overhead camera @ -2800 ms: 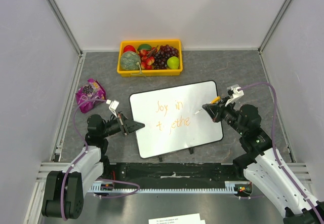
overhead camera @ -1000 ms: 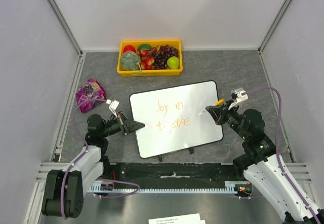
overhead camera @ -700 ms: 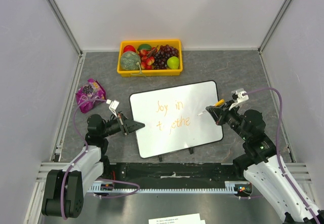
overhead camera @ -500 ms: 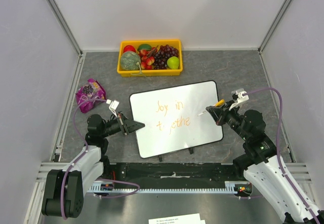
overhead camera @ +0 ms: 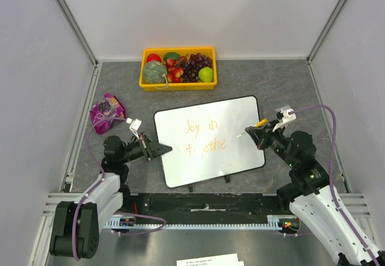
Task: Write a sentence on the whiteboard
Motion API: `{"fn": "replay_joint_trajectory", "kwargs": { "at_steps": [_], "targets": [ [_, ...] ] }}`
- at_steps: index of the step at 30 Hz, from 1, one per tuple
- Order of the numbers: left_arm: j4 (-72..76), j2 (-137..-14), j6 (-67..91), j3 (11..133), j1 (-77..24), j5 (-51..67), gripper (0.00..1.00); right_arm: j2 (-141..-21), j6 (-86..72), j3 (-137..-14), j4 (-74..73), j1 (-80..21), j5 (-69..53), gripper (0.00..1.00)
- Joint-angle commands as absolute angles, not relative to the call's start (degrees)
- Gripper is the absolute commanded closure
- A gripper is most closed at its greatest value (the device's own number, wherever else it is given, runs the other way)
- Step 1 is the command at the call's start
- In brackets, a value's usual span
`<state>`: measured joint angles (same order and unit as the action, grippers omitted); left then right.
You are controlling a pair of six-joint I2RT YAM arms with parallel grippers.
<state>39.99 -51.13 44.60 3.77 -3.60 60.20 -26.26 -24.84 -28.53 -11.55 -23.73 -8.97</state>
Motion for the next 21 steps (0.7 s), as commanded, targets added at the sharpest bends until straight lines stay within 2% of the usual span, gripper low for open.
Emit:
{"fn": "replay_joint_trajectory", "kwargs": {
  "at_steps": [1, 21],
  "targets": [
    [41.31, -51.59, 39.81, 2.29, -3.6, 60.38, 0.98, -25.66, -24.26, -30.59, -11.16, -23.55, -8.52, 1.0],
    [41.31, -51.42, 39.9, 2.29, -3.69, 60.38, 0.98, -25.84, -24.17, -30.85, -11.95, -23.55, -8.79, 1.0]
  ]
}}
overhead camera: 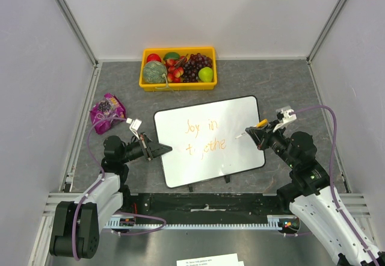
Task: Write a sentence on the whiteboard
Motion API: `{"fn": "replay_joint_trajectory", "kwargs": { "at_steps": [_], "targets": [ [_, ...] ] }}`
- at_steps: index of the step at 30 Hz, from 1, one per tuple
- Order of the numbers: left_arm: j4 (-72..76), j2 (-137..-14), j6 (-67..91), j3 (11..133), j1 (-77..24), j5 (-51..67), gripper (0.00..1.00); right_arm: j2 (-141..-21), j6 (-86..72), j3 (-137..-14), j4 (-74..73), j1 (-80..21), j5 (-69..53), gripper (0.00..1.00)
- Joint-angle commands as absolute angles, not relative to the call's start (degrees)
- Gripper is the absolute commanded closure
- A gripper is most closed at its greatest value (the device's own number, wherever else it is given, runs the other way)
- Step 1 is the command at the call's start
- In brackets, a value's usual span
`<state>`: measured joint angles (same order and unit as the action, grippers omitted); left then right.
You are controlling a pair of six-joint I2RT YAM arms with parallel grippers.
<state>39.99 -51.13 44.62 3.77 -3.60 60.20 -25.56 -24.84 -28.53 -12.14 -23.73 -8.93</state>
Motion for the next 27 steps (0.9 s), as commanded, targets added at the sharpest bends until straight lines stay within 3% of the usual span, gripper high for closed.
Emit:
{"fn": "replay_joint_trajectory", "kwargs": {
  "at_steps": [1, 27],
  "targets": [
    [41.31, -51.59, 39.9, 2.29, -3.6, 60.38, 0.98, -26.01, -24.0, -31.02, -11.95, -23.64, -9.22, 1.0],
    [41.4, -51.59, 39.81, 2.29, -3.6, 60.38, 0.98, -28.3, -26.37, -31.29, -10.72, -23.82, -14.06, 1.0]
  ]
}}
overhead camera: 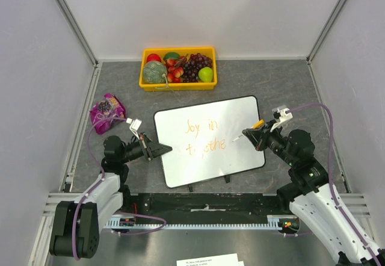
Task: Write a sentence on the whiteboard
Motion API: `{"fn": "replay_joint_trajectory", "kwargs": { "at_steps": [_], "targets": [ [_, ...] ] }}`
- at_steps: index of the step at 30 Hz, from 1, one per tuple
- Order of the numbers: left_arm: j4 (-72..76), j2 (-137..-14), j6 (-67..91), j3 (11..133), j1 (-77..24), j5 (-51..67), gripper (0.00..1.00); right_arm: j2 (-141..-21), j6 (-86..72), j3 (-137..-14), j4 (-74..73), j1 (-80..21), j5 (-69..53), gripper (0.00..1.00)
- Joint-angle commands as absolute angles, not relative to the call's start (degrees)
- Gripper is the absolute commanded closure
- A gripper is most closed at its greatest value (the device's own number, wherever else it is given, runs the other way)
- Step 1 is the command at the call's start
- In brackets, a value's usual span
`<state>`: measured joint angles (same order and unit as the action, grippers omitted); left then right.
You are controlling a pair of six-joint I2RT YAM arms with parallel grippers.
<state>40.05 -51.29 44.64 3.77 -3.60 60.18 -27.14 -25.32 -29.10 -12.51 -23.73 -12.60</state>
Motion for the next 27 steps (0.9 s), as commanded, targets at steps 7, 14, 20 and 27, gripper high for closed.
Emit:
{"fn": "replay_joint_trajectory", "kwargs": {
  "at_steps": [7, 14, 20, 27],
  "targets": [
    [41.48, -51.77, 39.81, 2.29, -3.6, 60.29, 0.98, -28.92, -24.61, -31.91, -13.44, -24.7, -10.46, 1.0],
    [41.92, -52.03, 40.08, 2.29, -3.69, 60.47, 0.98, -28.56, -26.8, -26.64, -6.52, -24.7, -11.07, 1.0],
    [41.92, -52.03, 39.99, 2.29, -3.6, 60.47, 0.98, -33.21, -27.77, -26.01, -0.44, -24.61, -13.09, 1.0],
    [41.92, -52.12, 39.99, 2.29, -3.6, 60.47, 0.98, -35.94, -28.21, -25.4, 3.51, -24.7, -13.1, 1.0]
  ]
}}
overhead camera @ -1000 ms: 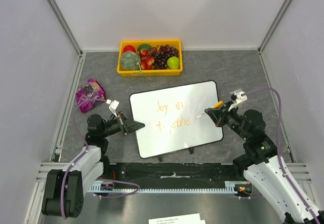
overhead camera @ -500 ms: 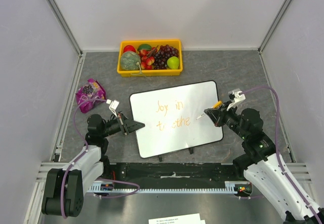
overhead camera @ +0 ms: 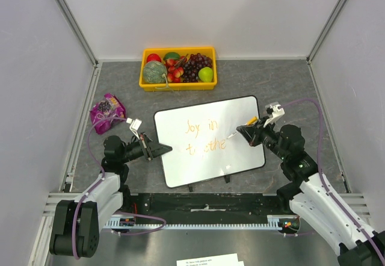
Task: Write a sentence on the whiteboard
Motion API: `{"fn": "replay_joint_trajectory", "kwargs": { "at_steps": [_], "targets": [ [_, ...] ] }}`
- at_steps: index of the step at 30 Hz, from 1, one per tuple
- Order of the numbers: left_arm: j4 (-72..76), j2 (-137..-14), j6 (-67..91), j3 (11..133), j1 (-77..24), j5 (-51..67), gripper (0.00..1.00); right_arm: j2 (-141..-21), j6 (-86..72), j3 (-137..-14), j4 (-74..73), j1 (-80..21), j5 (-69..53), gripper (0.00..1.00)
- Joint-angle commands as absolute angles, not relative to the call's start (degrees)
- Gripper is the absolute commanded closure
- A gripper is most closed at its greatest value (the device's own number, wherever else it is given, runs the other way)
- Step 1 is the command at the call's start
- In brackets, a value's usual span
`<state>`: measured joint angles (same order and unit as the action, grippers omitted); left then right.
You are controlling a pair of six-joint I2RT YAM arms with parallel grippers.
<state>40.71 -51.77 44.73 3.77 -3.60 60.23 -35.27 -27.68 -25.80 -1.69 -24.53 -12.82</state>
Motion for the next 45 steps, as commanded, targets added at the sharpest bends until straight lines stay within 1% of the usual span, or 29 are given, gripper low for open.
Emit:
{"fn": "replay_joint_trajectory", "kwargs": {
  "at_steps": [1, 7, 13, 20, 33, 45],
  "targets": [
    [41.92, -52.03, 39.99, 2.29, -3.69, 60.47, 0.98, -36.12, -28.3, -25.05, 3.95, -24.7, -13.18, 1.0],
    [41.92, -52.03, 39.99, 2.2, -3.6, 60.56, 0.98, -37.7, -28.3, -22.94, 5.8, -24.79, -12.74, 1.0],
    [41.92, -51.86, 39.99, 2.29, -3.69, 60.47, 0.98, -37.79, -27.07, -21.8, 3.96, -24.7, -10.82, 1.0],
    [41.92, -51.94, 39.99, 2.28, -3.69, 60.56, 0.98, -35.95, -26.37, -21.01, 0.53, -24.79, -9.4, 1.0],
    [41.92, -52.03, 40.08, 2.29, -3.69, 60.47, 0.98, -32.17, -26.54, -18.9, -3.34, -24.79, -10.99, 1.0],
    [41.92, -51.94, 39.99, 2.29, -3.69, 60.47, 0.98, -35.77, -27.95, -21.44, 2.46, -24.7, -8.97, 1.0]
  ]
}}
